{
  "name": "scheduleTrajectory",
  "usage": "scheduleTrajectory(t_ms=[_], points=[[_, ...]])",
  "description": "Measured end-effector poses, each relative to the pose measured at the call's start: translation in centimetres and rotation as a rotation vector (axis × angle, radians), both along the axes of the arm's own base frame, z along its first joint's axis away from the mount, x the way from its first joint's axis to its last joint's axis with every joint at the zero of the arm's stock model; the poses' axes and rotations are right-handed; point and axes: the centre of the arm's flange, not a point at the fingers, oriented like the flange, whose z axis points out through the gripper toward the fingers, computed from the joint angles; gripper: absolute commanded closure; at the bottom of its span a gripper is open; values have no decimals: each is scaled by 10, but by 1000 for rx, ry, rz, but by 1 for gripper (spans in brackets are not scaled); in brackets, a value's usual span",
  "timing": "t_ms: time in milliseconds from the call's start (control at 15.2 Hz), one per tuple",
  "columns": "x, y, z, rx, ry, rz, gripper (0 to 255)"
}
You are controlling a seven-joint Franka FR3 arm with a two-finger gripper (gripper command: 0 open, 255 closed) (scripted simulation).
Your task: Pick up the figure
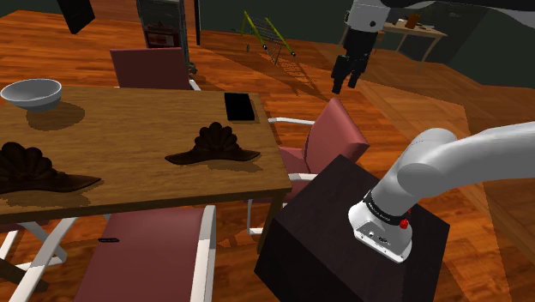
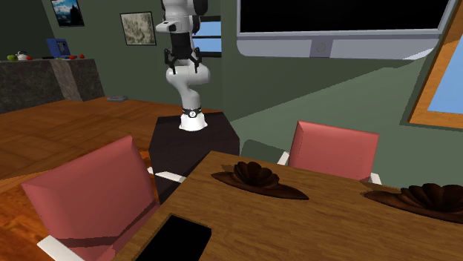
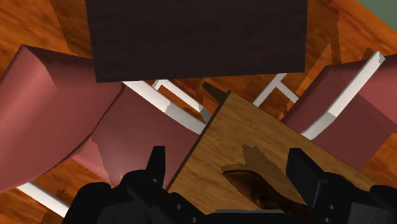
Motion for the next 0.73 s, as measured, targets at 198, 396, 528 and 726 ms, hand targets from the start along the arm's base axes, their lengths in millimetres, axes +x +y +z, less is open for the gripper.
scheduleTrajectory(t_ms=[198,396,528,726], points=[[12,2,-11,4,2,21,0],[42,8,-34,14,4,67,0],[65,11,-49,21,5,100,0],[95,22,-72,31,6,150,0]])
